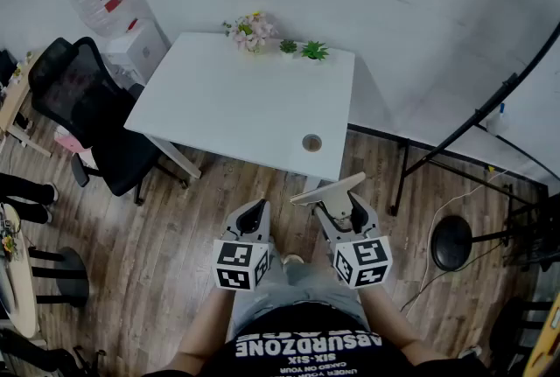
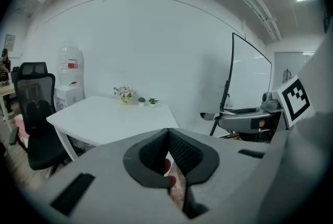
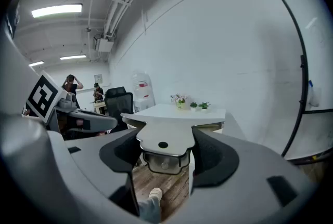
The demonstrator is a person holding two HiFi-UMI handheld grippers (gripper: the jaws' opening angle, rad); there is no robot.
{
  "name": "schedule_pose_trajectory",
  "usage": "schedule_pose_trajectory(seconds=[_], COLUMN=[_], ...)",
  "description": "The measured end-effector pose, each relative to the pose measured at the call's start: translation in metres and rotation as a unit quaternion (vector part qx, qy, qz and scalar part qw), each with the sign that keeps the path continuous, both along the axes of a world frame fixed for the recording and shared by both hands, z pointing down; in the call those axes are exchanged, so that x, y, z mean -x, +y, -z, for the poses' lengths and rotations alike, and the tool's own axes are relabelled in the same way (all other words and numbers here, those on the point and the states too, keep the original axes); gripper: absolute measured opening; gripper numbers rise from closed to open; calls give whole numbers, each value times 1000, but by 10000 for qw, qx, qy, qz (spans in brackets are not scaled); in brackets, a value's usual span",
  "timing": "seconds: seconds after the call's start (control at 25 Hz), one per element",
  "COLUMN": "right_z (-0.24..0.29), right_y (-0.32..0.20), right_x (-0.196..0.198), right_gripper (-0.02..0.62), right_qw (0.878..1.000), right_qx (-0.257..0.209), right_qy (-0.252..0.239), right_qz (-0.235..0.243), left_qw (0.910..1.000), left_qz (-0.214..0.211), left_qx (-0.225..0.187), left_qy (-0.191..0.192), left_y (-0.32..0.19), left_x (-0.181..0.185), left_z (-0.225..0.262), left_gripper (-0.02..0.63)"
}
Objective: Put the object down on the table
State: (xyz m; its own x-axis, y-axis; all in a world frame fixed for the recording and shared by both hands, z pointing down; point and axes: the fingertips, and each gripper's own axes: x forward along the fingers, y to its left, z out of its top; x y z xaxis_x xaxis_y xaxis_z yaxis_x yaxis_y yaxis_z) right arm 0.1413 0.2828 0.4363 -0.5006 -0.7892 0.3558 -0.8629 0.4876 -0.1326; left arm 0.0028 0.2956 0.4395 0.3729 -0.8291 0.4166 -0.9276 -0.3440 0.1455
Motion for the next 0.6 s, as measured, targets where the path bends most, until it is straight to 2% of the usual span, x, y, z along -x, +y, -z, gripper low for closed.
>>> schedule_pose_trajectory(seconds=[0.6], right_z=[11], right_y=[-17], right_x=[-6], right_gripper=[288], right_qw=[9998], right_qx=[-123], right_qy=[82], right_qz=[-151], left_qw=[9999], left_qz=[-89], left_qx=[-68], left_qy=[111], left_y=[-24], left_x=[-4], left_z=[9], left_gripper=[-3])
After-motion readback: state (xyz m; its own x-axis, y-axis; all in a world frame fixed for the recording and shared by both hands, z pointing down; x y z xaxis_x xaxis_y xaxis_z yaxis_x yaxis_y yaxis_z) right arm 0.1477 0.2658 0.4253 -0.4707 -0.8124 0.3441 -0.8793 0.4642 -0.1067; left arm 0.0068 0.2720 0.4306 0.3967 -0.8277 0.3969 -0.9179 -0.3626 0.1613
